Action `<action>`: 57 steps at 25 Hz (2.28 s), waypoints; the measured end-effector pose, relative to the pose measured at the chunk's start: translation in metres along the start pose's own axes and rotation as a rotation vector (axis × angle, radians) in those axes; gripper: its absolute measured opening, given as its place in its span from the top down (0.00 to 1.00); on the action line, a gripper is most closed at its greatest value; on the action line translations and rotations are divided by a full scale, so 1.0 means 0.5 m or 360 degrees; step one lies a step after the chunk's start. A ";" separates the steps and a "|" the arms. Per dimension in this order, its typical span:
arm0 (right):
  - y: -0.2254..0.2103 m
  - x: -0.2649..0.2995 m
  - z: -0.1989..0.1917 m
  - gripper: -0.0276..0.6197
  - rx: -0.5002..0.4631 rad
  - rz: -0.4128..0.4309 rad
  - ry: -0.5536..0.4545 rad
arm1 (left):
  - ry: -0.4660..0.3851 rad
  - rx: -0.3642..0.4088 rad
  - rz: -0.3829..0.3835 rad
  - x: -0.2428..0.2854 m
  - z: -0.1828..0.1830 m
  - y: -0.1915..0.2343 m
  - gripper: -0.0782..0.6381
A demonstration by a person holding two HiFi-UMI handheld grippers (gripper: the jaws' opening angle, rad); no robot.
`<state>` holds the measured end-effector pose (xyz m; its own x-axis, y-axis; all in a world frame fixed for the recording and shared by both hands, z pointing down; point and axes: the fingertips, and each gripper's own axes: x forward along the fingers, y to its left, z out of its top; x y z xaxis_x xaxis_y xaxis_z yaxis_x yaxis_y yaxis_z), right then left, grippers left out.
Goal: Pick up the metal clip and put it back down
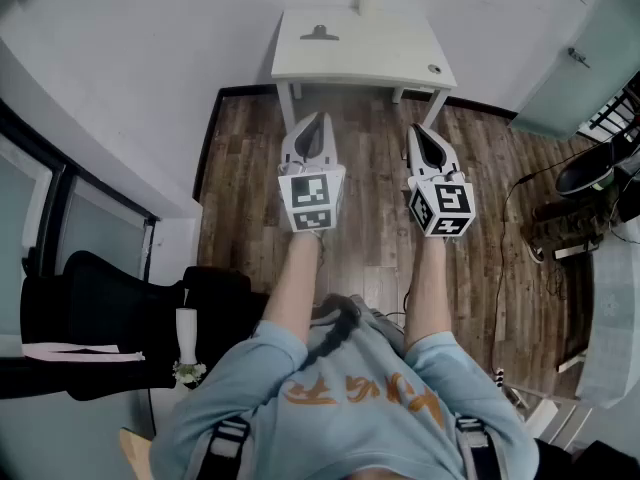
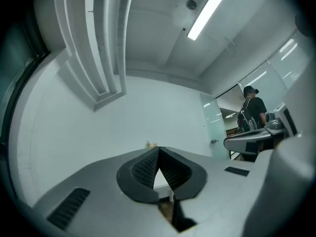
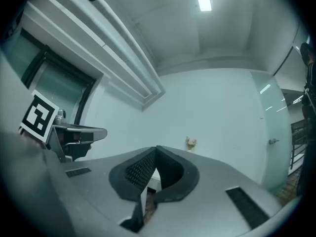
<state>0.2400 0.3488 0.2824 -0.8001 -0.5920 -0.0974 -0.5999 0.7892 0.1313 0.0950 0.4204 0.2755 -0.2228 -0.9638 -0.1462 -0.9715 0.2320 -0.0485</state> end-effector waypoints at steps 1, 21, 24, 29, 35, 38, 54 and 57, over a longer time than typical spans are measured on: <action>-0.005 0.000 0.000 0.94 -0.0006 0.0000 0.0000 | 0.0002 -0.0002 0.0003 0.003 -0.001 -0.003 0.87; -0.097 0.071 -0.119 0.94 0.0216 0.0170 0.0047 | 0.0072 -0.0175 0.0180 0.096 -0.093 0.037 0.87; -0.118 0.128 -0.147 0.94 0.0197 0.0206 0.0062 | -0.0086 -0.0294 0.0156 0.147 -0.096 0.059 0.87; -0.203 0.296 -0.185 0.94 0.0165 0.0162 0.0002 | -0.0342 -0.0523 0.0121 0.299 -0.109 0.150 0.87; -0.278 0.561 -0.250 0.94 0.0279 0.0143 -0.0095 | -0.0094 -0.0374 0.0061 0.562 -0.218 0.234 0.87; -0.273 0.701 -0.317 0.94 0.0310 0.0180 -0.0016 | 0.0043 -0.0340 0.0038 0.689 -0.306 0.292 0.87; -0.368 1.181 -0.468 0.94 0.0229 0.0230 0.0458 | 0.0535 -0.0558 -0.0057 1.159 -0.603 0.486 0.87; -0.387 1.199 -0.484 0.94 0.0215 0.0232 0.0497 | 0.0635 -0.0481 -0.0042 1.190 -0.661 0.506 0.87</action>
<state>-0.1232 -0.1983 0.4375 -0.8509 -0.4766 0.2210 -0.4910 0.8711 -0.0121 -0.3100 -0.1379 0.5026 -0.1543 -0.9576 0.2435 -0.9440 0.2156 0.2497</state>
